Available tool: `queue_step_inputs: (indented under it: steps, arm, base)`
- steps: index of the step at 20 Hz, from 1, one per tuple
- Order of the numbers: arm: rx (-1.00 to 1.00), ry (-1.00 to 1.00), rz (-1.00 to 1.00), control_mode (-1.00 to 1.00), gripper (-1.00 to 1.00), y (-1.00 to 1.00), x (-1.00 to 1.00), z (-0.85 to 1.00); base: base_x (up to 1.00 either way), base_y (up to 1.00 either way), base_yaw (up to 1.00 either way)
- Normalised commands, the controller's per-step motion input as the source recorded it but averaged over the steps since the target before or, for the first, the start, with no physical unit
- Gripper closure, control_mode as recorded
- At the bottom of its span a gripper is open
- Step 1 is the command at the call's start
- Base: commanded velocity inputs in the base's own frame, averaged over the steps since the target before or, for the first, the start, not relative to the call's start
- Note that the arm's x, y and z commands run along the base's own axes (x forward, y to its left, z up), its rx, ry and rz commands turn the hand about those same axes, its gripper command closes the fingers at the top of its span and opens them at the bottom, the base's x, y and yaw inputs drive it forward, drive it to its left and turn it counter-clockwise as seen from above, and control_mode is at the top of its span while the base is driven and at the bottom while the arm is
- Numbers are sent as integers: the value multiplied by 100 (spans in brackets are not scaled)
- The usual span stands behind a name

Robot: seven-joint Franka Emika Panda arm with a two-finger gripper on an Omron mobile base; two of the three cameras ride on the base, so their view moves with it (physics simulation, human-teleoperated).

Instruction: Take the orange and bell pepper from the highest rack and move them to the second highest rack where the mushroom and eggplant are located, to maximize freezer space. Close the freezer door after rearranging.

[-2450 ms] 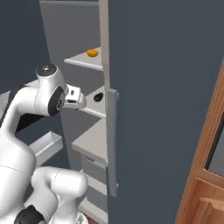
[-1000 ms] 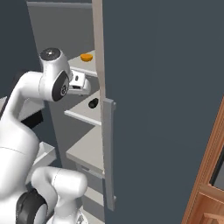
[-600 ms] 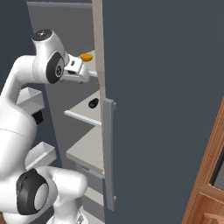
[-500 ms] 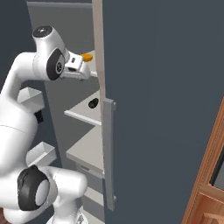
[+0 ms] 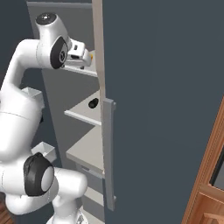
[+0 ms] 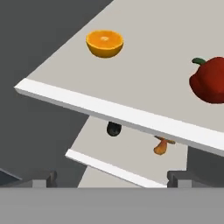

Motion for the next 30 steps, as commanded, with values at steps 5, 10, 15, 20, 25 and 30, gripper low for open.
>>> queue_step_inputs:
  steps: [5,10,15,20,25,30]
  arm:
    - [0,0,20,-100,-100,0,33,0]
    - [0,0,5,-100,-100,1,46,-6]
    - [-3,0,0,-100,-100,13,52,-19]
    - [-3,0,0,-100,-100,18,53,-19]
    - [0,0,0,-100,-100,2,40,-4]
    - [0,0,0,-100,-100,0,29,0]
  base:
    - [0,0,0]
    - [0,0,0]
    - [0,0,0]
    - [0,0,0]
    - [0,0,0]
    - [0,0,0]
